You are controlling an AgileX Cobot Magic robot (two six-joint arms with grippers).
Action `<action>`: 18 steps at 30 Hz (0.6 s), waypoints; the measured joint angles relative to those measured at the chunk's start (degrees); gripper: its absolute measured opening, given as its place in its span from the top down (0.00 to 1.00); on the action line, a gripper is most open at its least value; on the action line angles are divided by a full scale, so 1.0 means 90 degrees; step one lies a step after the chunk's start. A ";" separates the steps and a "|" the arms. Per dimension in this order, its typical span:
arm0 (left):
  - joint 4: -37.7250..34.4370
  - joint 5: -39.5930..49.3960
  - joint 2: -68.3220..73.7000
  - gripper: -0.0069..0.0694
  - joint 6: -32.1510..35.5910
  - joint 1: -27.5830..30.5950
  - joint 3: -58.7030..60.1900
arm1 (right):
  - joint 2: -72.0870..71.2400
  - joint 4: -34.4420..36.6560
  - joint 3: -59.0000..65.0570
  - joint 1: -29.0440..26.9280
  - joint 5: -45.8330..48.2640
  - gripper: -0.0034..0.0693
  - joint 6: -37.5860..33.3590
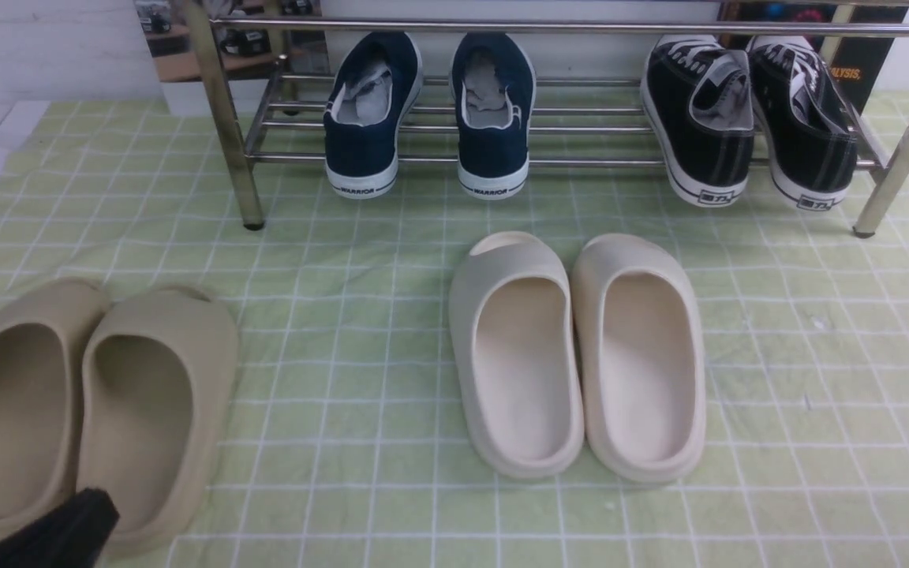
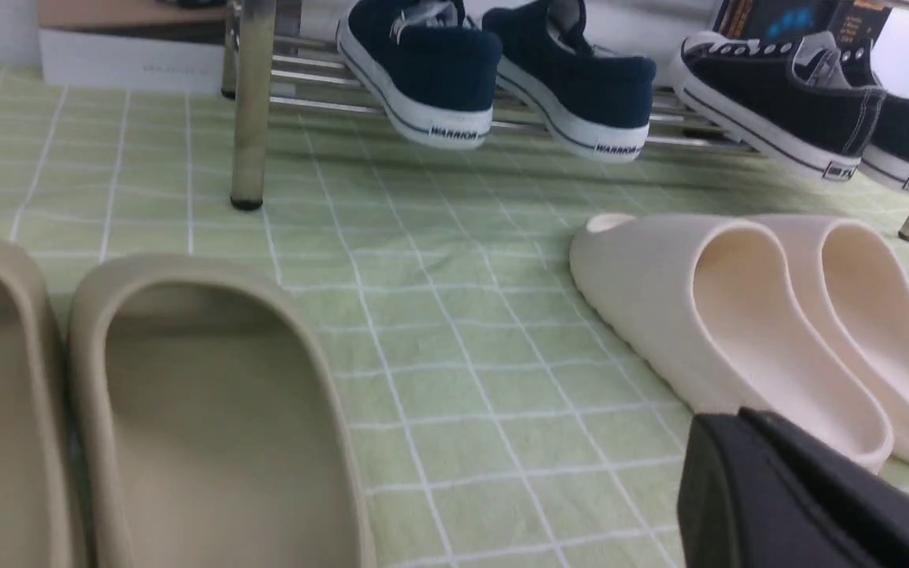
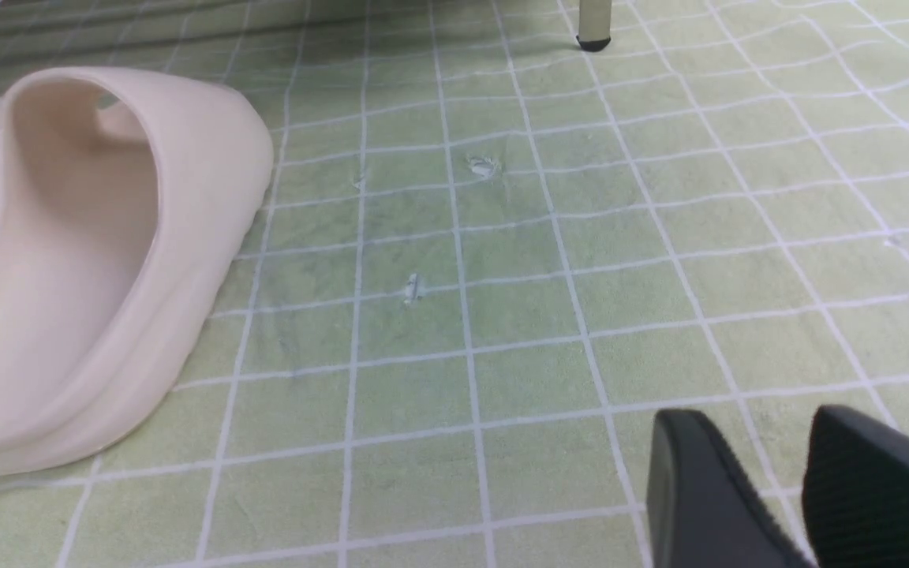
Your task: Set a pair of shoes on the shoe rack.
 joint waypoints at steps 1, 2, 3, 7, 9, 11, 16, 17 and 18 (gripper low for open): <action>-0.0009 -0.0011 -0.0037 0.93 0.0000 0.0000 0.0058 | 0.0000 0.0000 0.0000 0.0000 0.0000 0.62 0.0000; -0.0008 -0.0065 -0.0087 0.93 0.0000 0.0000 0.0125 | 0.0000 0.0000 0.0000 0.0000 0.0000 0.62 0.0000; 0.0030 -0.0148 -0.0144 0.93 0.0000 0.0044 0.0161 | 0.0000 0.0000 0.0000 0.0000 0.0000 0.62 0.0000; 0.0525 -0.0272 -0.0259 0.93 -0.0101 0.0636 0.0161 | 0.0000 0.0000 0.0000 0.0000 0.0000 0.62 0.0000; 0.0857 -0.0213 -0.0259 0.93 -0.0437 0.1163 0.0161 | 0.0000 0.0000 0.0000 0.0000 0.0000 0.62 0.0000; 0.1058 -0.0110 -0.0259 0.93 -0.0696 0.1413 0.0161 | 0.0000 0.0000 0.0000 0.0000 0.0000 0.62 0.0000; 0.1569 0.1201 -0.0259 0.93 -0.1363 0.1597 0.0168 | 0.0000 0.0000 0.0000 0.0000 0.0000 0.62 0.0000; 0.1626 0.1455 -0.0259 0.93 -0.1339 0.1535 0.0182 | 0.0000 0.0000 0.0000 0.0000 0.0000 0.62 0.0000; 0.1626 0.1455 -0.0259 0.93 -0.1339 0.1526 0.0182 | 0.0000 0.0000 0.0000 0.0000 0.0000 0.62 0.0000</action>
